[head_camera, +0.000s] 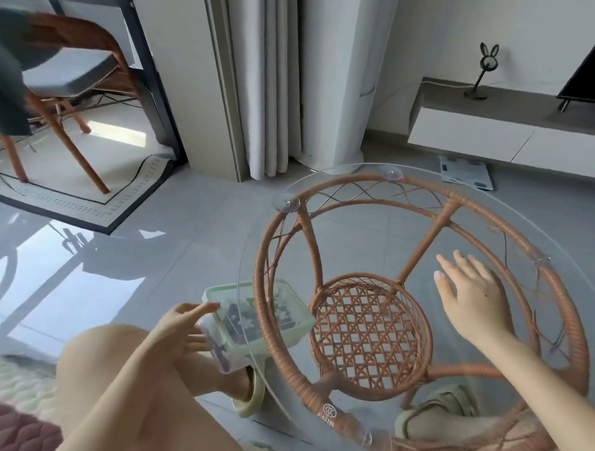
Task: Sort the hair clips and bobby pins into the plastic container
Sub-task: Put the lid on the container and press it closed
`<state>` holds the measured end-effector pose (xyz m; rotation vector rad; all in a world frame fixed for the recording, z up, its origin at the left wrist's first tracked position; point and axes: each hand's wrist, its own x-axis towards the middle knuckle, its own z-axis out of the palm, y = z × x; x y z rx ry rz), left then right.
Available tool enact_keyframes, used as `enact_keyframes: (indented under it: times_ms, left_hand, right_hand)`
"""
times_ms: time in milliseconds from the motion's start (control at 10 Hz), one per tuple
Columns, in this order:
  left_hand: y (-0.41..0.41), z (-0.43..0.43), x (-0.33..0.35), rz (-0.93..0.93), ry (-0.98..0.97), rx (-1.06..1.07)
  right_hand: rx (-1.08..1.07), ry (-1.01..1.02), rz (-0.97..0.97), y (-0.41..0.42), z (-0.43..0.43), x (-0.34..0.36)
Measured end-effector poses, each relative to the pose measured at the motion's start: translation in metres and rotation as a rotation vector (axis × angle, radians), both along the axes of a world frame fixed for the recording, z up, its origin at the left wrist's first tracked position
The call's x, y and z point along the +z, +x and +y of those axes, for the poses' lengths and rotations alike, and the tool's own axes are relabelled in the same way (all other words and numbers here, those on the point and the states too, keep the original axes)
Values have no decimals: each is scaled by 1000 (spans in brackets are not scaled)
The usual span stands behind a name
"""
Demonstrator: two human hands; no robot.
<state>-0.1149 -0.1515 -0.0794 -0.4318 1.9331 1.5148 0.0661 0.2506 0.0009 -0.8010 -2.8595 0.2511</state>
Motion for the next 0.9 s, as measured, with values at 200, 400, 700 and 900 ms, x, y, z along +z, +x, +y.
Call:
enact_keyframes:
  times_ms: [200, 400, 700, 900]
  left_hand:
    - [12, 74, -49, -22, 339, -183]
    - [34, 166, -94, -169, 368, -127]
    - [38, 216, -139, -333, 576, -179]
    - [20, 194, -126, -390, 470, -324]
  right_hand:
    - [-17, 7, 13, -1, -2, -2]
    - [-25, 29, 36, -2, -2, -1]
    - [-42, 42, 24, -4, 2, -3]
    - [-40, 52, 23, -5, 2, -4]
